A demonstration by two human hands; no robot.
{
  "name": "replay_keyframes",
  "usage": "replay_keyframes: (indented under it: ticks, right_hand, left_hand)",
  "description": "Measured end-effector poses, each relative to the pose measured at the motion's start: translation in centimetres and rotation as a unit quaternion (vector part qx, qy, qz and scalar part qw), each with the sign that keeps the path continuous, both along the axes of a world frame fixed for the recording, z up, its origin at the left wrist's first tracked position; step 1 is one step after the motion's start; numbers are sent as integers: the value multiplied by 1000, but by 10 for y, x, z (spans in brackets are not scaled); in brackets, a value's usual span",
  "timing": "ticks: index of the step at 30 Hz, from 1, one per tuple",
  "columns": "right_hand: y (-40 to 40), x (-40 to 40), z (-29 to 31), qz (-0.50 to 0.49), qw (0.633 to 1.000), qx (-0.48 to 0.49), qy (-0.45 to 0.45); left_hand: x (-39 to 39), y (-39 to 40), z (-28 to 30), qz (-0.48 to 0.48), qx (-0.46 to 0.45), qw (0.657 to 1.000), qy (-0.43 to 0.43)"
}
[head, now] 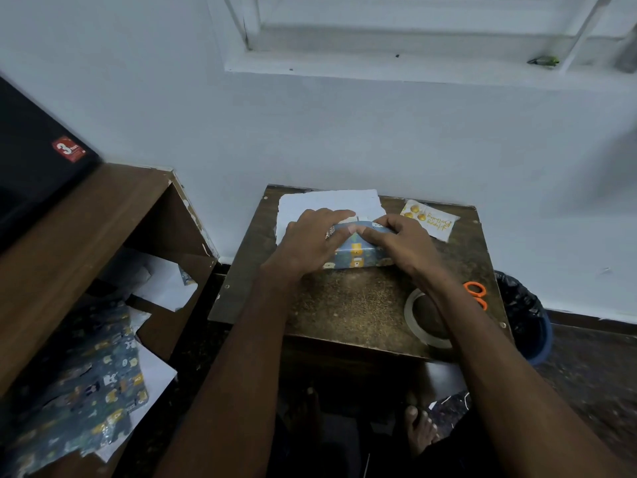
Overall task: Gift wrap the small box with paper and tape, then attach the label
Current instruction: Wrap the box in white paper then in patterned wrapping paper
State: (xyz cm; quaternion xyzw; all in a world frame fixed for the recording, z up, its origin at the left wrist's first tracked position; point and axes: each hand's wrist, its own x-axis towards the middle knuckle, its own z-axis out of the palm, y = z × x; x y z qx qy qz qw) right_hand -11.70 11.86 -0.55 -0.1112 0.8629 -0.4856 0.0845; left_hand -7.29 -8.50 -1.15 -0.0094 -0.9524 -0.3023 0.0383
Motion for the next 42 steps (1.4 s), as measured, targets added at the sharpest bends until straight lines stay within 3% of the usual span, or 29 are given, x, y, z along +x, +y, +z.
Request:
replay_keyframes:
  ticks: [7,23,29,32,36,40,42]
  right_hand:
    - [-1,0,0,-4,1000,-27,-2]
    - [-1,-1,1,-1,1000,18,4]
    - [-3,2,4,-8,1000,-4,8]
    - [-7,7,4,-22,993,53,100]
    - [-15,7,7,-34,925,177,333]
    - [-33,18,7,125,906,176,364]
    - [-39,21,6,124,909,171,359]
  left_hand:
    - [8,-2,6,165,-28,986,-6]
    - [11,-3,13,134,-39,990,18]
    - [9,-4,13,125,-1,992,2]
    - [7,-4,11,126,2,992,-4]
    - [7,-4,11,123,-5,992,-7]
    - [5,-5,9,119,-17,993,-12]
    - [5,-4,8,122,-30,992,-16]
